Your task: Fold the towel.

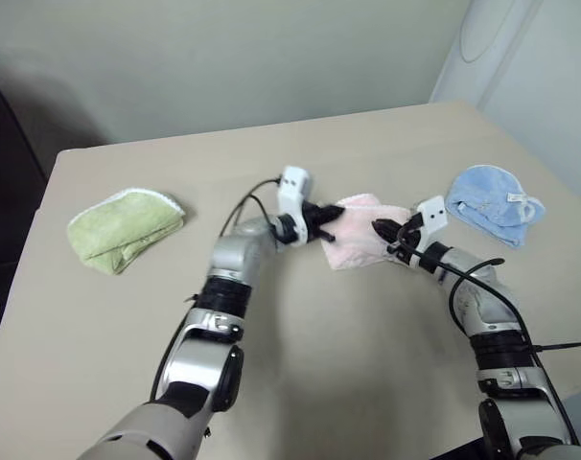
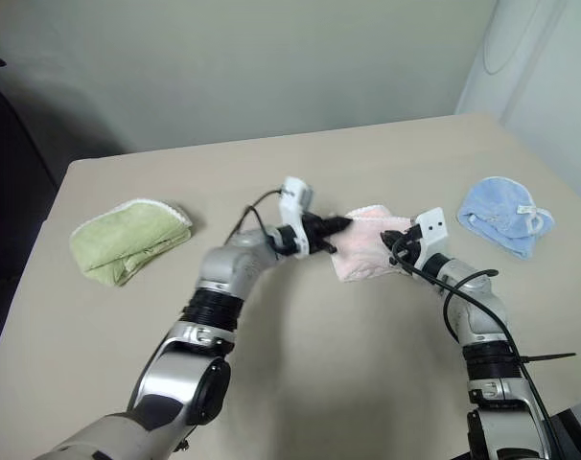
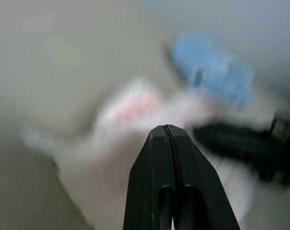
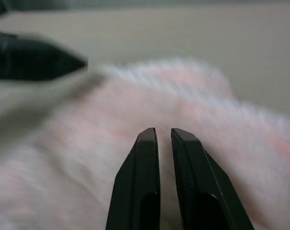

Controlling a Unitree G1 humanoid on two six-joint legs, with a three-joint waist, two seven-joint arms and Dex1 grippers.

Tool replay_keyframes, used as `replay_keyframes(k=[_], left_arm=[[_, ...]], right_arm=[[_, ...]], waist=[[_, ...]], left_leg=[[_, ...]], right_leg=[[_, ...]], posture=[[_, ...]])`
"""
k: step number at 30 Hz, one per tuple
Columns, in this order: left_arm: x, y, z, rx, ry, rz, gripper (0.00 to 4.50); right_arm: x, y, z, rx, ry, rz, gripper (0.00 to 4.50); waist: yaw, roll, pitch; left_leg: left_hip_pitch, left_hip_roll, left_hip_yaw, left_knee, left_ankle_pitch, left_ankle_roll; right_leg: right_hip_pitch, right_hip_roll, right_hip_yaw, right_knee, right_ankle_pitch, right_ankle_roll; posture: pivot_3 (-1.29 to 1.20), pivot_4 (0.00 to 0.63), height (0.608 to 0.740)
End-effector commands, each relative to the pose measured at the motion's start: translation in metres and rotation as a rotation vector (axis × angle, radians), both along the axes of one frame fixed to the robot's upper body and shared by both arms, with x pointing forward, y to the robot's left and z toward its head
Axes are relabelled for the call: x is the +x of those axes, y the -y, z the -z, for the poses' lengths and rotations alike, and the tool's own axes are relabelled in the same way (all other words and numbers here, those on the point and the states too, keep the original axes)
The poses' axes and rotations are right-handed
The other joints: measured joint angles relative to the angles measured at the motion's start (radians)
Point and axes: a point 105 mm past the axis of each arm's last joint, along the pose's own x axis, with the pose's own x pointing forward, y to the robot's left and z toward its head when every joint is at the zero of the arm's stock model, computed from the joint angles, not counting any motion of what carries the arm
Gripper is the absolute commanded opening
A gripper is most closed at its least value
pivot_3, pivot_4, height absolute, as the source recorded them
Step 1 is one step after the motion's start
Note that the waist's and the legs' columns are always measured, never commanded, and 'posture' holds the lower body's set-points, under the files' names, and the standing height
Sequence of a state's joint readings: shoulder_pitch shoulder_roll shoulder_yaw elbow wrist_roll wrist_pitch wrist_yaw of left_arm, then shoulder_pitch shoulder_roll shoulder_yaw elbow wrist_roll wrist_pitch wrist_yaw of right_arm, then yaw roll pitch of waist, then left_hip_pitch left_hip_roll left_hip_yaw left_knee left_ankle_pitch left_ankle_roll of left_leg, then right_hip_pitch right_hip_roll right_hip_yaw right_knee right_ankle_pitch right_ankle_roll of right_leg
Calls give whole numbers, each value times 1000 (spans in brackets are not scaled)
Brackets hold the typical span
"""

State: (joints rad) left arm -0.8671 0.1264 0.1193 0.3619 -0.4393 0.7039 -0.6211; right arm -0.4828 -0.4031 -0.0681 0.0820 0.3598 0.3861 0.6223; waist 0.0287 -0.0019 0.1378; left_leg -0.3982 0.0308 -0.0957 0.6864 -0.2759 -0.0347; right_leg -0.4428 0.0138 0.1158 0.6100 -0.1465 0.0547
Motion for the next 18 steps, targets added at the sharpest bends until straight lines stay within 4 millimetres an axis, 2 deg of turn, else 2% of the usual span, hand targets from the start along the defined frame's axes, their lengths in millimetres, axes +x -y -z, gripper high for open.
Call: replay_keyframes(k=[1,3,5,7,12,13,18], left_arm=[[-3,-20,-14,-63,-81,-19,413],[-3,-26,-4,-58,-171,-26,958],[-6,-28,11,-42,-264,-15,1702],[-10,-26,31,-19,-387,-2,2392],[-23,-9,57,37,-520,55,4293],[-25,-6,61,46,-539,62,4481],[-31,14,75,77,-612,92,4481]], right_arm=[[-13,4,-44,32,135,-16,516],[-14,5,-51,38,148,-11,516],[-15,6,-56,42,163,-5,516],[-13,8,-61,45,178,4,516],[-10,10,-63,47,188,17,516],[-9,11,-63,48,186,22,516],[-7,12,-56,46,169,39,516]], waist=[[1,0,0],[3,0,0],[5,0,0],[5,0,0],[5,0,0],[5,0,0],[5,0,0]], left_leg=[[0,0,0,0,0,0],[0,0,-1,0,0,0],[0,1,-2,1,0,0],[0,2,-3,2,0,0],[-1,1,-3,6,1,1],[-1,1,-3,6,1,1],[0,1,-4,6,1,1]], right_leg=[[0,0,0,0,0,0],[0,-1,-1,0,0,0],[0,-1,-1,0,-1,-1],[0,-2,-1,1,-1,-2],[0,-3,1,1,-1,-2],[0,-3,1,2,-1,-2],[0,-2,1,2,0,-2]], posture=[[0,150,738],[0,150,738],[0,150,738],[0,150,738],[0,150,738],[0,150,738],[0,150,738]])
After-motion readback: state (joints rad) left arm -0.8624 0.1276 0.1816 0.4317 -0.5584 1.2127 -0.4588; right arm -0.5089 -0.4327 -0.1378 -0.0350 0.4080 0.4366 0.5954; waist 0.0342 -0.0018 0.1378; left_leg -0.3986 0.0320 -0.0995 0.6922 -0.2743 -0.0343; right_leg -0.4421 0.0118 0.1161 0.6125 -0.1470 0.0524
